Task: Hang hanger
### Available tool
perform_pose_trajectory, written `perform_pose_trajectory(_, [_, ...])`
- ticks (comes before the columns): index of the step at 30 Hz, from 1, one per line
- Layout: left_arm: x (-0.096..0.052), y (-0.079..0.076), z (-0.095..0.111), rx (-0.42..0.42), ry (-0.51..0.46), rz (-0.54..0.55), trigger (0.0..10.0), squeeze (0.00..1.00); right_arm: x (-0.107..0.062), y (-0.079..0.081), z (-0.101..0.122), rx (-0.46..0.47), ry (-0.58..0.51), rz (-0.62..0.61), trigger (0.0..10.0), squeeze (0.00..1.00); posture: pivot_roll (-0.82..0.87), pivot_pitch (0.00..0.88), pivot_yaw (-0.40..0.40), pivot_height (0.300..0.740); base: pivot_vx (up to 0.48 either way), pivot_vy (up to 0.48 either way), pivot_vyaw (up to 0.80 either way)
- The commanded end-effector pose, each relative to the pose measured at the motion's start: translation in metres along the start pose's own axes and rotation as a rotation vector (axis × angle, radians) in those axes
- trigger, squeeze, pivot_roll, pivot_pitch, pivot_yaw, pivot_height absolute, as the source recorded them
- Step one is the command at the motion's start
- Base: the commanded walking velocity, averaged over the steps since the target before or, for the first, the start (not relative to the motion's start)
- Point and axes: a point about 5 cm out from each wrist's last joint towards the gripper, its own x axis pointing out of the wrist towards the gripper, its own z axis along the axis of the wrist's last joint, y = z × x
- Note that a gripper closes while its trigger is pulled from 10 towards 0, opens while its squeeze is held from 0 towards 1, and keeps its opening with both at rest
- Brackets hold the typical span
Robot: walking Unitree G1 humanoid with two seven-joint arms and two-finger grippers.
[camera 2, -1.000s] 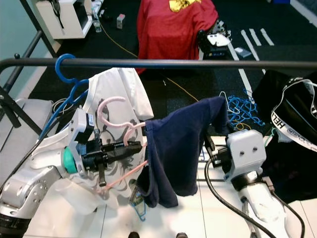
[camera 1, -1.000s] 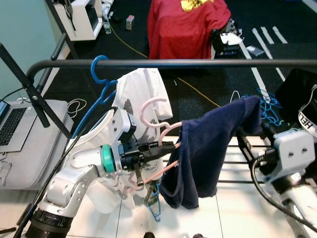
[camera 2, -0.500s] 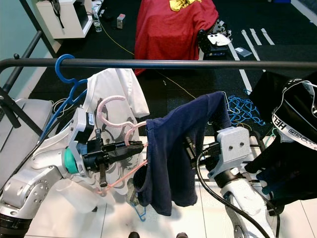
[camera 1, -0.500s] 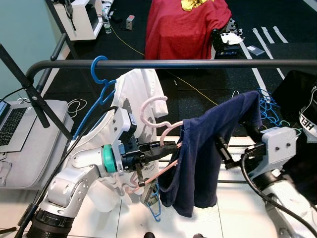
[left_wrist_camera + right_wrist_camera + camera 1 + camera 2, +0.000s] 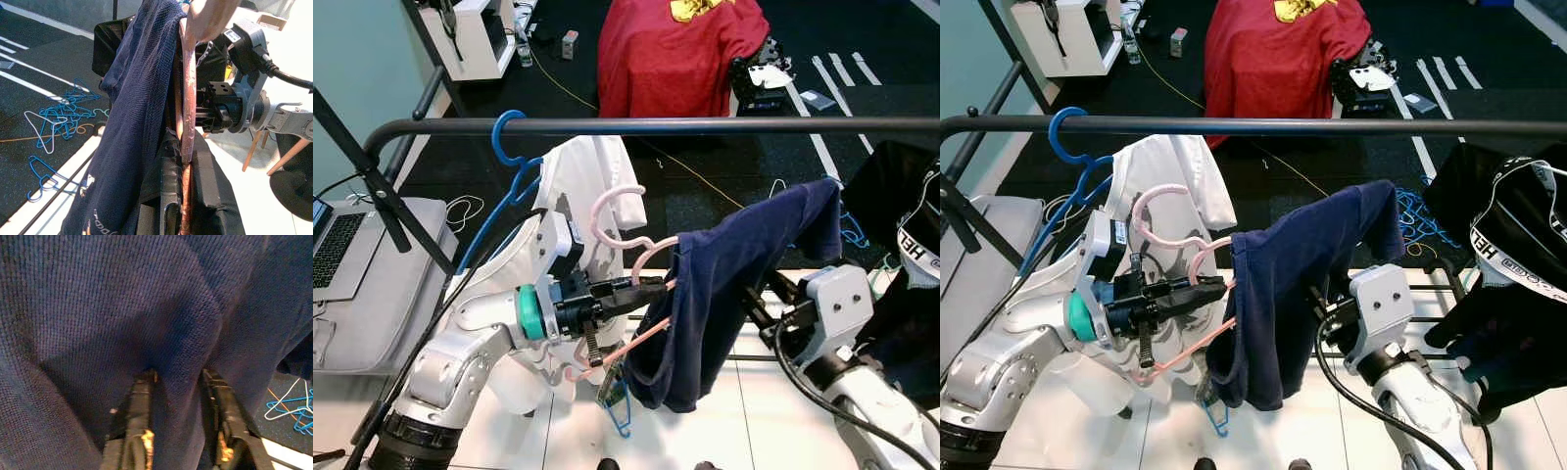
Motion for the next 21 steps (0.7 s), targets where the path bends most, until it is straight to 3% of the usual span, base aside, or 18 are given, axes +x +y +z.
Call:
perform_pose_trajectory(1, [0.0001,-0.0024,0.0055,0.006,-0.026,-0.015,10.0,0.00,-0.0034,0.0031,-0.0088,0.012,0.045,0.009,0.0,0.00,-0.29,0.187,0.176,0.740,0.000,0.000,0.00])
perform_pose_trajectory(17, [0.0010,-0.0027,0.0055,-0.002,-0.031,-0.012,10.0,0.00,-0.0039,0.0002,-0.0081,-0.003,0.043,-0.002,0.0,0.00,-0.29,0.191,0.171,0.740,0.000,0.000,0.00])
perform_pose_trajectory(21, [0.0019,-0.0028,0.0053,-0.002,-0.033,-0.008,10.0,0.00,-0.0107,0.0087,-0.0170,-0.036,0.106,0.040,0.0,0.00,-0.30,0.193,0.170,0.740,0.000,0.000,0.00])
